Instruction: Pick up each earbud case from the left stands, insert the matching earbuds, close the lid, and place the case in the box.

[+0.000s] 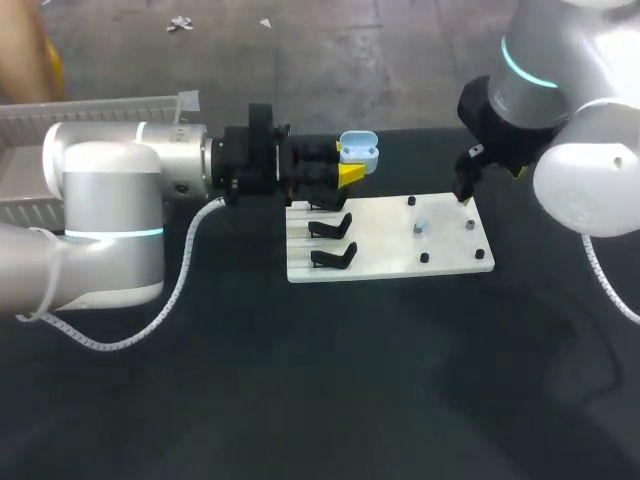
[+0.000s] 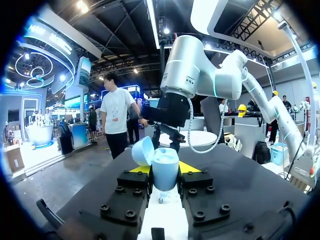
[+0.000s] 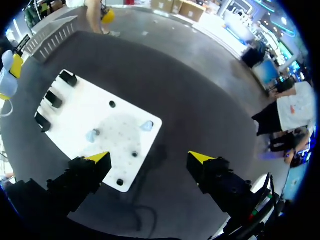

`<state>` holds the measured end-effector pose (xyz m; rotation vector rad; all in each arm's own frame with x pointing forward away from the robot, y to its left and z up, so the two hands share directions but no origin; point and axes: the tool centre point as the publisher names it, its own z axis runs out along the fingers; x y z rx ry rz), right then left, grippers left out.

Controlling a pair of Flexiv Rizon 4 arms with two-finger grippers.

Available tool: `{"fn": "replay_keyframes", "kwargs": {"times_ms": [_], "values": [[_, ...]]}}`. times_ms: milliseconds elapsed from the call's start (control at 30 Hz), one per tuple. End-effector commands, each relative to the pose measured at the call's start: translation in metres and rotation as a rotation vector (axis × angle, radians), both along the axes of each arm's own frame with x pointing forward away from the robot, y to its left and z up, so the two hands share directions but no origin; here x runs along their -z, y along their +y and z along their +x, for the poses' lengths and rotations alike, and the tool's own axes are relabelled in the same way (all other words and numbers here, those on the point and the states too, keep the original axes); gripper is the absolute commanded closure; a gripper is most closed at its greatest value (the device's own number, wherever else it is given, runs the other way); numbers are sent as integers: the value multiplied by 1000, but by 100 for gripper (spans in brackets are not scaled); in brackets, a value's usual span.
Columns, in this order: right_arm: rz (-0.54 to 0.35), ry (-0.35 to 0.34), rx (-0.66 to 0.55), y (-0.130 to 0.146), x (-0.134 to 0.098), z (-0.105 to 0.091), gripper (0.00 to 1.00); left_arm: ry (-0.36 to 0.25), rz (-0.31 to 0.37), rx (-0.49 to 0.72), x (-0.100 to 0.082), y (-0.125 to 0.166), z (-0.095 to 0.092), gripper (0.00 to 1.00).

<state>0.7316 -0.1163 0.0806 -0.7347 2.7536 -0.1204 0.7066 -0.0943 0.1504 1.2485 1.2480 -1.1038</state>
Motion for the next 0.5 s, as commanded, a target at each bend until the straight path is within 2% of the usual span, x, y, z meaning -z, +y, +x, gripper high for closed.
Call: {"fn": "replay_keyframes", "kwargs": {"times_ms": [33,233,500], "values": [[-62,-42,54,12,6,6,0,-4,-4,-8,1,0,-2,100],[-60,-58,104,12,15,10,0,-4,-4,-8,1,0,-2,100],[-58,-32,93,13,30,17,0,-4,-4,-8,1,0,-2,100]]}}
